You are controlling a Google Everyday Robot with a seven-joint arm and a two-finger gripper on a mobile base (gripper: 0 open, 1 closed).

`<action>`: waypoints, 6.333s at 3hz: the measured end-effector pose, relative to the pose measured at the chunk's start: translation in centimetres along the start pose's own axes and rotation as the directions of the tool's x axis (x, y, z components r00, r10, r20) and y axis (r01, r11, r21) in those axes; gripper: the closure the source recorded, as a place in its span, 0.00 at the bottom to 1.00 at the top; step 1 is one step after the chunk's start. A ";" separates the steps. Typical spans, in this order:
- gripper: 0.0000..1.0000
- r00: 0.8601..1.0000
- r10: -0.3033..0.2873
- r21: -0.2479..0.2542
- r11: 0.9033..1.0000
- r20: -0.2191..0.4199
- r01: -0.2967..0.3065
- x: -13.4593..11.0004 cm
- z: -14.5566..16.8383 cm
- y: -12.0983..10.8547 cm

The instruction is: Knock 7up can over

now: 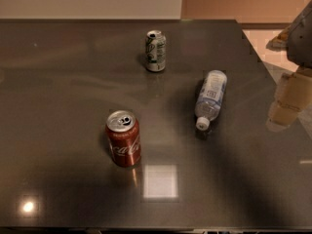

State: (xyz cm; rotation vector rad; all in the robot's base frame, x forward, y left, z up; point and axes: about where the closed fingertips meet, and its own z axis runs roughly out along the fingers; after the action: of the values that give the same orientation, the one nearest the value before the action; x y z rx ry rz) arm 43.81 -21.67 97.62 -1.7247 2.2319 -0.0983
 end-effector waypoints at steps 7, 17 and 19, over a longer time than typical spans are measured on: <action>0.00 0.925 0.190 -0.040 0.981 0.330 -0.188 -14.2 12.8 -19.5; 1.00 0.815 0.267 -0.142 0.964 0.514 -0.226 -22.6 14.4 -18.8; 1.00 0.956 0.070 -0.153 0.988 0.285 -0.027 -21.1 13.2 -14.0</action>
Offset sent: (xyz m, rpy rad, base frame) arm 0.0658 0.0155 -0.0060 0.0591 -0.0044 0.0184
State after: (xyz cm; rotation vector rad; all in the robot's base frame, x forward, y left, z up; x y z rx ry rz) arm 65.37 -3.56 92.93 -1.6327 2.1052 0.3202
